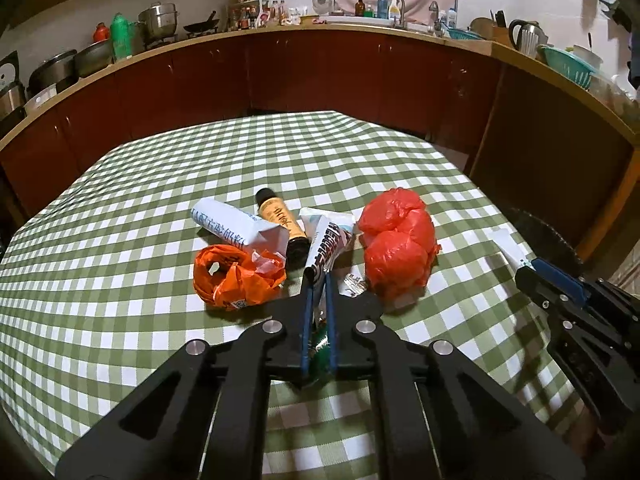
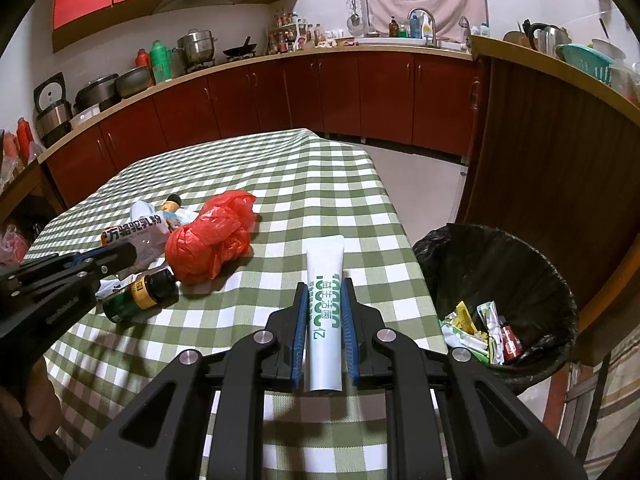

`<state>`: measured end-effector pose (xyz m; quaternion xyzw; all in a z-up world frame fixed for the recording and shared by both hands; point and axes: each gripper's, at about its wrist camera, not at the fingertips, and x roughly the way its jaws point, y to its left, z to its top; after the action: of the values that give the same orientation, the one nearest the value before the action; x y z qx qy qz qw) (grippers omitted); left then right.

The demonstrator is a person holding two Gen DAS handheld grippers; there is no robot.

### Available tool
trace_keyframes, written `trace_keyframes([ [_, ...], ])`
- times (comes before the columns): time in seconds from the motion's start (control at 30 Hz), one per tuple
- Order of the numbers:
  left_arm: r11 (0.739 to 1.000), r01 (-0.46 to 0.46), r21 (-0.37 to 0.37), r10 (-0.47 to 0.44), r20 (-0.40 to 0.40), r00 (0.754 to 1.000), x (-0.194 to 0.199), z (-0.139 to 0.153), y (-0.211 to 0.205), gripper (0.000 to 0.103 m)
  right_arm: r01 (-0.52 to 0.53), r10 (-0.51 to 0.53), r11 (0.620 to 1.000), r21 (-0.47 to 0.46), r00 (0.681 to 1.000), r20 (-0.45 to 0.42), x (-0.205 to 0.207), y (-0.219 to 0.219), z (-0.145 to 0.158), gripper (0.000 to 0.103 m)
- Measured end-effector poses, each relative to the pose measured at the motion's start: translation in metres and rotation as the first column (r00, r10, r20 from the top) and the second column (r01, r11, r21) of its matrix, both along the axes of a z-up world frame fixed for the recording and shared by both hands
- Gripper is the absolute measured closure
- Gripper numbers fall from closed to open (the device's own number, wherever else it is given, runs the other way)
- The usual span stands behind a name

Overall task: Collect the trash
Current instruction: 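Grasp the white printed packet with the left tool while the right holds the toothpaste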

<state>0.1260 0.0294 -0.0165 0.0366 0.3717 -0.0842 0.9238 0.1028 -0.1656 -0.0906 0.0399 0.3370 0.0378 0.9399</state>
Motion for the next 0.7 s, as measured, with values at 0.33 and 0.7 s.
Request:
trace_keyframes([
  [0.33,1.000,-0.003,-0.022,0.004,0.055,0.998,-0.015,0.020,-0.008,0.098,0.023,-0.022,1.000,-0.009,0.999,0.032,-0.008,-0.009,0.007,0.086],
  [0.7,0.998,0.063,-0.026,-0.060,0.098,0.993,-0.024,0.035,-0.054,0.098,0.105,-0.101,0.994,-0.042,0.992,0.082,-0.011,-0.044,0.018,0.086],
])
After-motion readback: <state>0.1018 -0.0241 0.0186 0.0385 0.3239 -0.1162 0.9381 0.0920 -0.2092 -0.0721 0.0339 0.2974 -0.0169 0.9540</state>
